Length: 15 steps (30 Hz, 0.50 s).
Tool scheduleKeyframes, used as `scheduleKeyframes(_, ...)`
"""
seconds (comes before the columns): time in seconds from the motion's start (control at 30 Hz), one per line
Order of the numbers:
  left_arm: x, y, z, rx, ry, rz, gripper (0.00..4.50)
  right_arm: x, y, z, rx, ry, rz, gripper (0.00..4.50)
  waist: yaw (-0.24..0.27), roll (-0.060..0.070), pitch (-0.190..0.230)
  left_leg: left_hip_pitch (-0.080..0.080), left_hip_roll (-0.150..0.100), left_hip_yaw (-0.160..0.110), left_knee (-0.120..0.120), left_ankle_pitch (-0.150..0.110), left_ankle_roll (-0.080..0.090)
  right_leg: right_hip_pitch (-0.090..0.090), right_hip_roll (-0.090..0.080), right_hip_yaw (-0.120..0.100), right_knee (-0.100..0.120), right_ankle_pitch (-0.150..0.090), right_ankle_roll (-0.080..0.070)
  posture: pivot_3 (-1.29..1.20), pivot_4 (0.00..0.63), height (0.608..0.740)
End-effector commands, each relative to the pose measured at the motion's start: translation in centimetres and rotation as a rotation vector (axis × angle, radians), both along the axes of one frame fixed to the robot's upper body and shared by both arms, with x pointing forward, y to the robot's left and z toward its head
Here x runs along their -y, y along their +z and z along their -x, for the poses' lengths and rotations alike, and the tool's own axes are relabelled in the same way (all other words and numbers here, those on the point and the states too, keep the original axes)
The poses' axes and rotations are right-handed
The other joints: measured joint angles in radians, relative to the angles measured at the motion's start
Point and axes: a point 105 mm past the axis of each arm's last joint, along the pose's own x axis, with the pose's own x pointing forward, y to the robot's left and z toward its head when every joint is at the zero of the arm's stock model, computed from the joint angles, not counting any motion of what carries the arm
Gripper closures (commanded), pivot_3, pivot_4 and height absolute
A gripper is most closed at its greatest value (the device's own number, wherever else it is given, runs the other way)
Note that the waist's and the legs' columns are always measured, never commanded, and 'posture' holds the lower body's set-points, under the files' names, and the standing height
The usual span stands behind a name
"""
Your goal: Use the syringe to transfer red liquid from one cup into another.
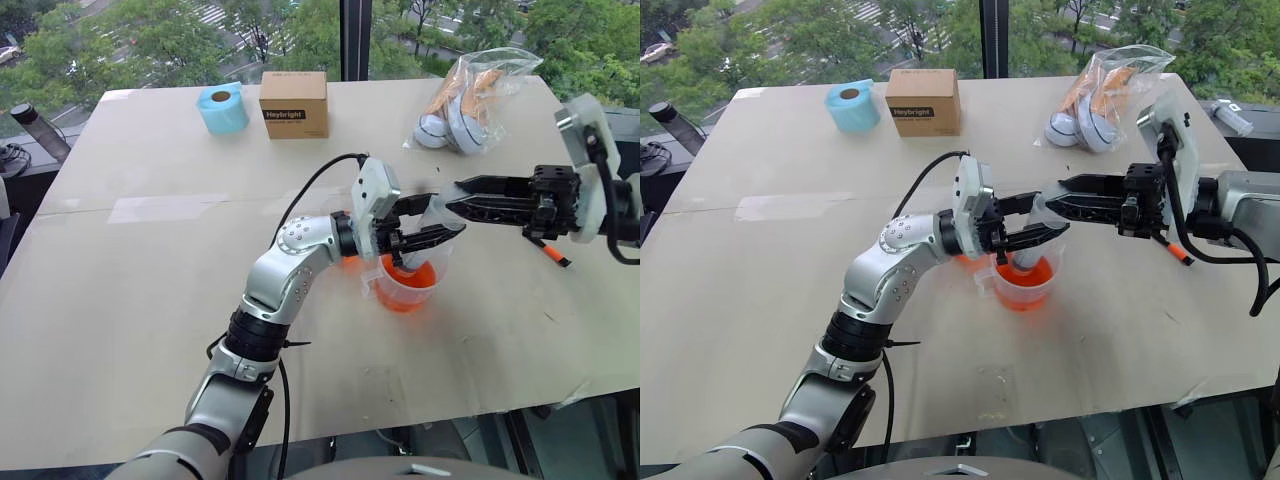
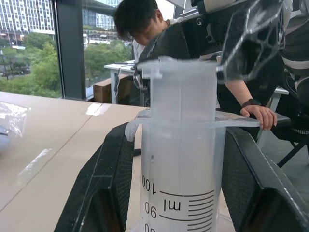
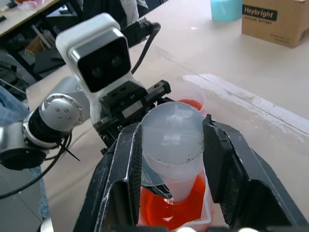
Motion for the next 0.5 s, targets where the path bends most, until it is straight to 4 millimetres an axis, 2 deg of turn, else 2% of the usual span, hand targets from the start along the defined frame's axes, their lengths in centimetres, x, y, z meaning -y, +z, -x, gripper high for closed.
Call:
scheduleKeyframes(0.03, 1.0, -1.4, 1.1, -0.019, -0.061, -0.049, 2.47, 2.0, 5.0, 0.1, 0.184, -0.082, -0.113, 3.14, 0.000, 0.000, 0.000, 0.000, 0.000, 0.000, 0.000, 0.000, 0.000, 0.000, 0.000, 0.000, 0.000, 0.000, 0.000, 0.00, 0.150, 0.740)
scheduleKeyframes(0.33, 1.1, -1.0, 0.8, -0.007, -0.057, -0.034, 2.47, 1.7, 4.2, 0.4, 0.185, -0.061, -0.077, 3.14, 0.000, 0.000, 0.000, 0.000, 0.000, 0.000, 0.000, 0.000, 0.000, 0.000, 0.000, 0.000, 0.000, 0.000, 0.000, 0.00, 0.150, 0.740)
scheduleKeyframes(0.5, 0.9, -0.3, 0.7, 0.035, -0.048, -0.032, 2.47, 1.7, 4.8, 0.9, 0.189, -0.034, -0.126, 0.61, 0.001, 0.001, 0.000, 0.000, 0.000, 0.000, 0.000, 0.000, 0.000, 0.000, 0.000, 0.000, 0.000, 0.000, 0.000, 0.00, 0.150, 0.740)
